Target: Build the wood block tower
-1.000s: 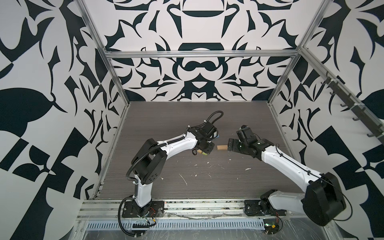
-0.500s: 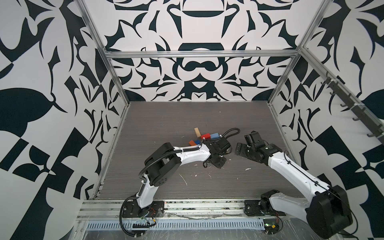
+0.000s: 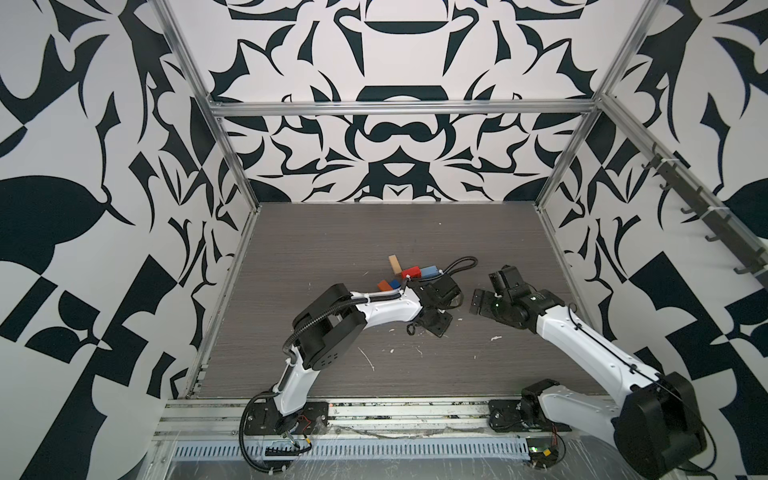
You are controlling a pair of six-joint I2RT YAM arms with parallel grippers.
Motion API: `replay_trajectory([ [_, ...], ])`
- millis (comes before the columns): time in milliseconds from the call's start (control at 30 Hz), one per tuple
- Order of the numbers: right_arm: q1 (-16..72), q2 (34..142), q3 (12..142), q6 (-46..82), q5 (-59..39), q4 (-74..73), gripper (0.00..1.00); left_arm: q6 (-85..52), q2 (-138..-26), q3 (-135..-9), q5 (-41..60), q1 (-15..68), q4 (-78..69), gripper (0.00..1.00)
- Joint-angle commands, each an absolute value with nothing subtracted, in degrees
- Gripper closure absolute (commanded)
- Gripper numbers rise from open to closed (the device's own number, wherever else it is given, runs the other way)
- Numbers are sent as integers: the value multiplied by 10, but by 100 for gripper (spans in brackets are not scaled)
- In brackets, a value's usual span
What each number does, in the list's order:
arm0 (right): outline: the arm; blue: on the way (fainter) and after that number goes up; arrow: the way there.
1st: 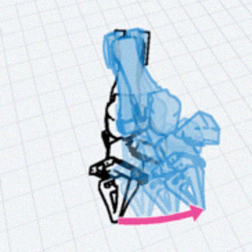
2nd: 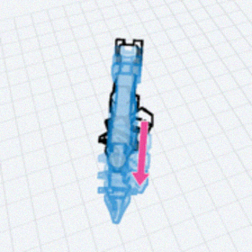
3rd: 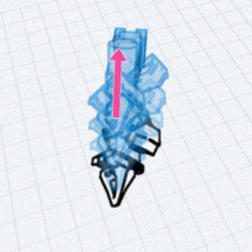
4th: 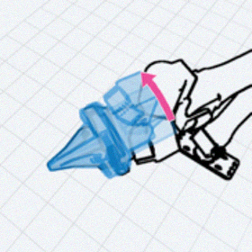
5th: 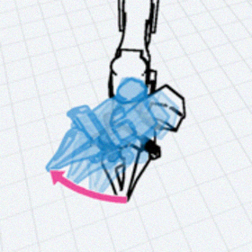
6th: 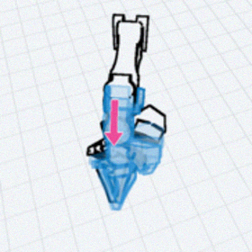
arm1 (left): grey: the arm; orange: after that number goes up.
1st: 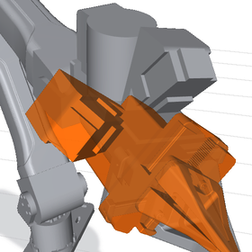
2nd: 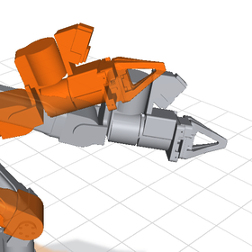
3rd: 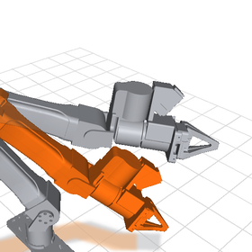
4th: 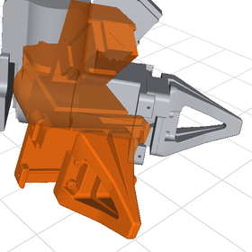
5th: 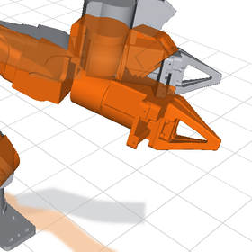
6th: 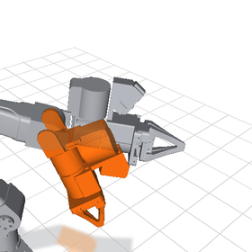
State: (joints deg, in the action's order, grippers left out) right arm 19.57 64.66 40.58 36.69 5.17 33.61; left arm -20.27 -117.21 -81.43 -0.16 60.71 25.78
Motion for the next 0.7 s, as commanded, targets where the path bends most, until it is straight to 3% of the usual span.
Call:
replay_trajectory([
  [0, 196, 649, 398, 349, 27, 322, 2, -222, -1140, -803, 14, 605, 261, 36],
  [367, 242, 654, 389, 315, -7, 269, 2, -267, -1040, -715, 82, 532, 224, 31],
  [667, 342, 746, 431, 248, -13, 241, 2, -300, -963, -640, 113, 446, 195, 29],
])
